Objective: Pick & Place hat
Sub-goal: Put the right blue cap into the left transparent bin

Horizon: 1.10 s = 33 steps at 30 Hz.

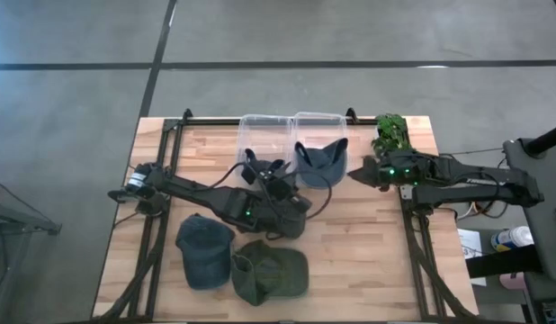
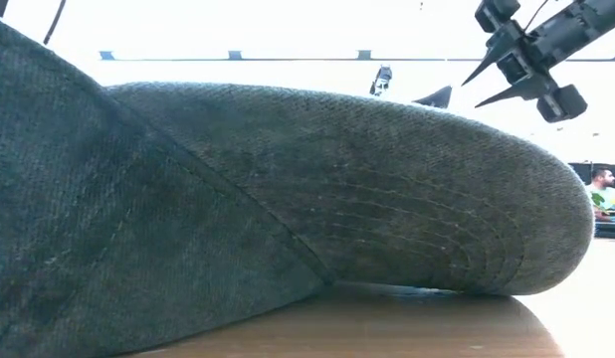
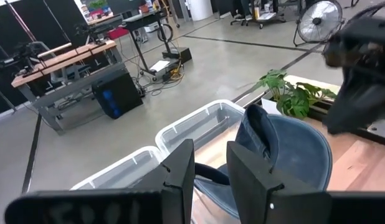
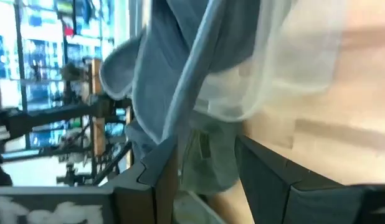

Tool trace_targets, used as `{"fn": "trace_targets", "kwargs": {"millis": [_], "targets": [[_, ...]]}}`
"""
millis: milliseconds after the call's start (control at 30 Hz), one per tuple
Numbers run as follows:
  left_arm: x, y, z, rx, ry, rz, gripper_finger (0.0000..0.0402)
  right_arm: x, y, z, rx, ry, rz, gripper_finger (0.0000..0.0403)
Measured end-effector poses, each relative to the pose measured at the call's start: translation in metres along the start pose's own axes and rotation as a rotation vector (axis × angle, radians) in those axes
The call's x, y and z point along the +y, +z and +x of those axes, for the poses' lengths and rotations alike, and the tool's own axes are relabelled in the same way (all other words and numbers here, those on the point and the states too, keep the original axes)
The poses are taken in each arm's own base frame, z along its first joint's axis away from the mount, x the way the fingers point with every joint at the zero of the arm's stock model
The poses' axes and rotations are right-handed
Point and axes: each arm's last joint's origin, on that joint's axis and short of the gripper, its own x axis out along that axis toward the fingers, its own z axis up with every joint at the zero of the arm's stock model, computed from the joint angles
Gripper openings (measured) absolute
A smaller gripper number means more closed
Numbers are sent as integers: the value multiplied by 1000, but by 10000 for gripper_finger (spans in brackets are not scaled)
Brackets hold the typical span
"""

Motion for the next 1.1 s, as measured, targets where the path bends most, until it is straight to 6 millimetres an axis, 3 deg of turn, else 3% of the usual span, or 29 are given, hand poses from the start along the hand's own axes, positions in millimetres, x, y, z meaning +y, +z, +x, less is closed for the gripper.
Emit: {"fn": "trace_targets", "kwargs": {"millis": [233,633,900,1100], "targets": [[3,-3,1,14,14,-55,89,0,5,-10,-123,34,-7,153],[5,-3,9,43,-4,-77,89,13,21,26,-230,-37,-64,148],[7,-8,8,94,-24,-76,89,17,30,58,-129,-43,-57,127],[15,-17,7,137,16,-37,89,12,29,71,-53,-81,-49,128]]}}
